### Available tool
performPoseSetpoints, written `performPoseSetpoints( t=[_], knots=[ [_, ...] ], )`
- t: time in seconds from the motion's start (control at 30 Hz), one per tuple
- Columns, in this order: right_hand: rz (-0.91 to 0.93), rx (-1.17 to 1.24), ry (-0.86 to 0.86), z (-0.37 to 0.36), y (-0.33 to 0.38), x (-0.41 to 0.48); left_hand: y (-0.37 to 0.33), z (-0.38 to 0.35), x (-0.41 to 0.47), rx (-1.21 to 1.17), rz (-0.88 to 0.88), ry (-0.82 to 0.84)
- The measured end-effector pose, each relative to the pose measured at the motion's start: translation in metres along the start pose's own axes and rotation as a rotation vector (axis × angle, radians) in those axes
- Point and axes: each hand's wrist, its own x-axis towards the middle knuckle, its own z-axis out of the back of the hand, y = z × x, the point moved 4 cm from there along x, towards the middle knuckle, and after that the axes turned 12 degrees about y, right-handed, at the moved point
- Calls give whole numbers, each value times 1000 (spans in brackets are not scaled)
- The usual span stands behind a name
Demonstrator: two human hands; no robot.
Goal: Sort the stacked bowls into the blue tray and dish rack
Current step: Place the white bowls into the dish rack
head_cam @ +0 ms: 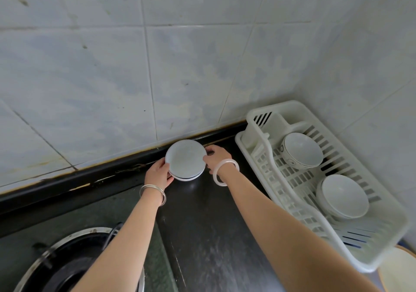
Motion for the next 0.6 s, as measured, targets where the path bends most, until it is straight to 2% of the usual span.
performPoseSetpoints(
  t=[0.07,0.13,0.4,0.6],
  knots=[
    [-57,263,116,-8,-6,0,-1,0,0,-29,30,0],
    [-84,422,172,-13,-10,-1,-3,-1,-2,-20,35,-5],
    [-11,483,72,9,-21,-24,-8,-23,-21,98,3,41],
    [60,584,-15,68,-27,-77,-32,-83,-47,278,-202,145]
  ],
)
